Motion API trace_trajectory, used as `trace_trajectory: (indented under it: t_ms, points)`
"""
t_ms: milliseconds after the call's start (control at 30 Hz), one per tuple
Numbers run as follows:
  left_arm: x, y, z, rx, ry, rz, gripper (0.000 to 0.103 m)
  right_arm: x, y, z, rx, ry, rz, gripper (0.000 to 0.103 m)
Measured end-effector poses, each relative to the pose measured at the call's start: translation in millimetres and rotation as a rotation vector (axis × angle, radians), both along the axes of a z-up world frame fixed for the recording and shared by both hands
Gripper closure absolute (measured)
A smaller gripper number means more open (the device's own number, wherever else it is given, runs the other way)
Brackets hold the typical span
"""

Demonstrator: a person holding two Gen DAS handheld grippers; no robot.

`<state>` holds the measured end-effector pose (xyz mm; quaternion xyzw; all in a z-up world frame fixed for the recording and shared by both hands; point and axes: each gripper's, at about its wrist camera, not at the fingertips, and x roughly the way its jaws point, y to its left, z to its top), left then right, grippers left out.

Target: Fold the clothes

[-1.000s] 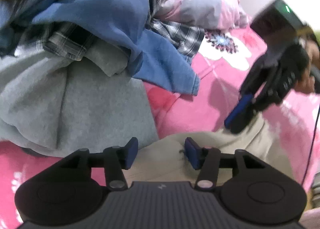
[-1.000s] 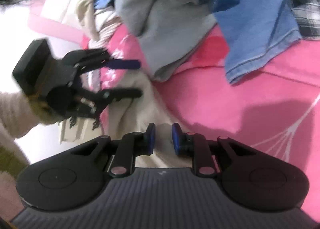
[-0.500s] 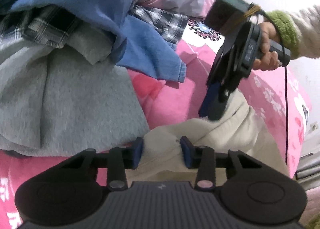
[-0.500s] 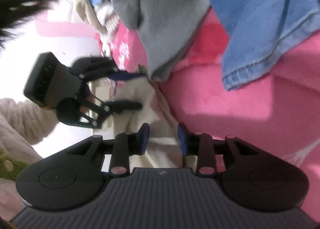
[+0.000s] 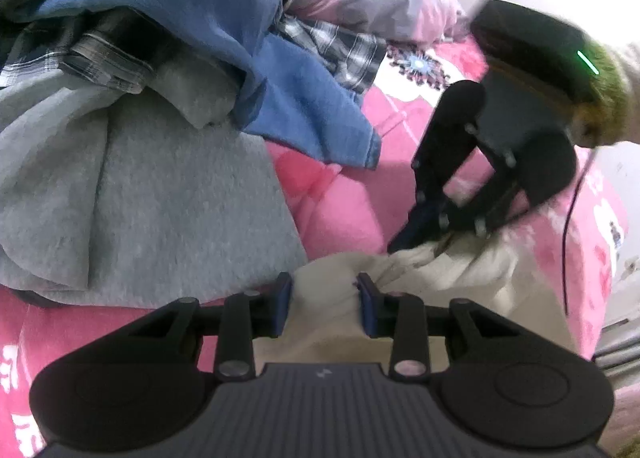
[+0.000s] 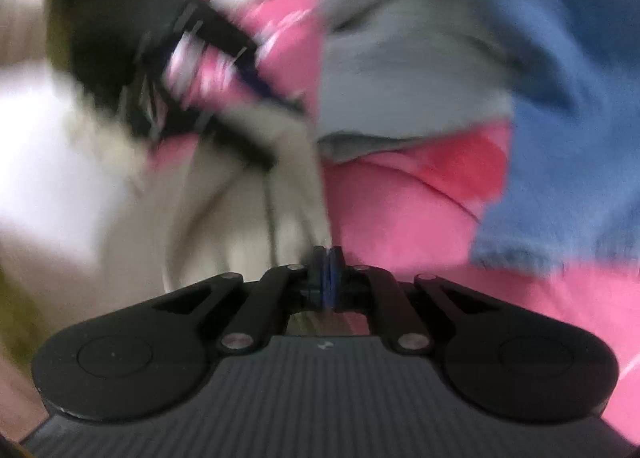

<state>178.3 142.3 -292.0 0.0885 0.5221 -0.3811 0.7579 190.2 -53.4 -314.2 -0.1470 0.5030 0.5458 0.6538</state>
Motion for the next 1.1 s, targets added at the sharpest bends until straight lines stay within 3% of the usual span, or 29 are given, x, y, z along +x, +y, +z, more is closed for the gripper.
trace_trajectory:
  t_ms: [67,167,300,367,400,467,500,533,567,600,767,967,1067,1100]
  points:
    - [1.4,-2.0,-2.3,0.014,0.000,0.002,0.063,-24.6,10.1,-3.9,-0.033,-0.152,0.076,0.102]
    - [3.1,1.3,-1.4,0.008,0.004,0.002,0.062,-27.3,1.9,1.5,-0.117,-0.258,-0.045,0.100]
    - [5.8,10.8,2.2,-0.008,0.007,0.029,0.054,-16.6,-52.4,46.2,0.029,-0.140,-0.345,0.099]
    - [9.1,15.3,4.9,-0.020,0.009,0.067,0.048,-29.9,-61.9,67.4,0.130,-0.079,-0.364,0.098]
    - [10.6,17.8,6.7,-0.031,0.009,0.087,0.048,-36.7,-57.7,72.4,0.149,-0.069,-0.344,0.093]
    - [13.3,24.3,11.6,-0.058,0.006,0.129,0.047,-53.8,-41.0,71.2,0.145,-0.064,-0.273,0.061]
    - [13.2,28.2,14.9,-0.071,0.004,0.143,0.047,-61.2,-30.7,67.8,0.130,-0.072,-0.242,0.061]
    - [13.1,32.2,18.2,-0.083,0.001,0.157,0.047,-68.5,-20.4,64.4,0.114,-0.080,-0.211,0.063]
    - [13.4,35.7,20.8,-0.092,0.000,0.167,0.047,-67.8,-25.1,60.0,0.131,-0.043,-0.273,0.069]
    - [14.2,38.1,22.1,-0.094,0.001,0.169,0.047,-67.0,-29.8,55.5,0.148,-0.005,-0.335,0.103]
    - [11.8,48.0,27.5,-0.118,-0.012,0.151,0.047,-63.1,-53.2,33.4,0.229,0.184,-0.643,0.102]
    - [-3.2,31.7,24.3,-0.068,-0.075,0.003,0.046,-62.9,-70.5,-13.0,0.286,0.397,-0.976,0.102]
    - [-9.3,26.0,13.2,-0.006,-0.100,-0.001,0.048,-71.2,-75.9,-16.6,0.309,0.423,-1.054,0.103]
    - [-10.8,24.8,9.2,0.015,-0.107,0.007,0.048,-74.1,-74.9,-9.9,0.293,0.393,-1.063,0.102]
